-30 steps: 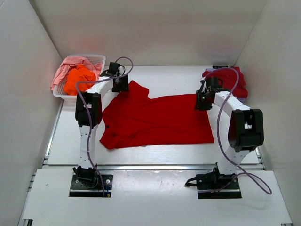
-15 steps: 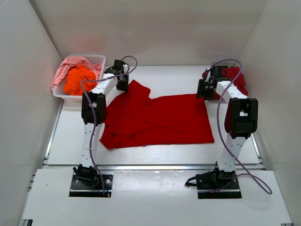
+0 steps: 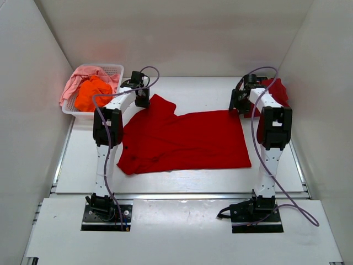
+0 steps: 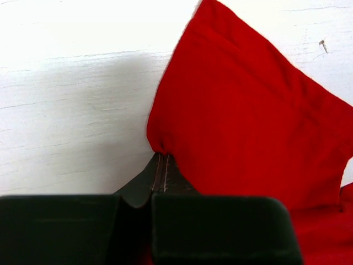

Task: Fold and stack the t-shirts
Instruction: Grap the side of the flattened tshirt furthest away from the robot with both arms

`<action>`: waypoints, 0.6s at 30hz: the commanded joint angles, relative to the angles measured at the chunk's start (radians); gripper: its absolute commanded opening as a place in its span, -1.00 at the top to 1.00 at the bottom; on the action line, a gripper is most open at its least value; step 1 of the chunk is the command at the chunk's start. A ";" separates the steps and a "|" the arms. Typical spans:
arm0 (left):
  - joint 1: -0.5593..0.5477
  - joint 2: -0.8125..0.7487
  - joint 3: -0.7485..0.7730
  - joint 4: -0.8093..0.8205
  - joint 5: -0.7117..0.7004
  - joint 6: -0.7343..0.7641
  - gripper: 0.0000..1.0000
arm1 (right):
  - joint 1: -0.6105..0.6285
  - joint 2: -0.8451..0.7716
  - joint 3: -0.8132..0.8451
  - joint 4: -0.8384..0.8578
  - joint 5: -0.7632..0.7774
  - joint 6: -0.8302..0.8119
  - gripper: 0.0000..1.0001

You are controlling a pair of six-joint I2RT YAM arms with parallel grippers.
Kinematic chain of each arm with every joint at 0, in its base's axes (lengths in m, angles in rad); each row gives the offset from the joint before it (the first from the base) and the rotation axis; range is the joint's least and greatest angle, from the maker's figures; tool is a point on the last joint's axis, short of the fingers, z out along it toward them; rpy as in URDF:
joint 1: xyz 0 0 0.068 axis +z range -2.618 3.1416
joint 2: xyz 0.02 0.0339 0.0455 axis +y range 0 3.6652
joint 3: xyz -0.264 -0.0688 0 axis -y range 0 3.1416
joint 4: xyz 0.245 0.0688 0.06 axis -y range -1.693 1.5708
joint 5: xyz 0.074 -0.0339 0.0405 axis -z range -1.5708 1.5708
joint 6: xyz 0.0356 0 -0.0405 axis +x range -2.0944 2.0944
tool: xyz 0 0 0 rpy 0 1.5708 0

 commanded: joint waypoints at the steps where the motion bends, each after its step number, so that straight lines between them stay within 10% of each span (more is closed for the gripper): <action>1: 0.013 -0.058 -0.041 -0.023 0.007 0.011 1.00 | 0.008 0.040 0.095 -0.057 0.028 0.003 -0.06; 6: 0.010 -0.062 -0.046 -0.023 0.024 0.005 1.00 | 0.016 0.090 0.166 -0.098 0.036 -0.002 0.21; 8: 0.017 -0.062 -0.043 -0.026 0.033 0.003 1.00 | 0.018 0.099 0.169 -0.107 0.031 -0.010 0.97; 18: 0.053 -0.228 -0.148 0.013 0.051 0.014 1.00 | 0.051 -0.038 0.092 -0.043 0.062 -0.118 1.00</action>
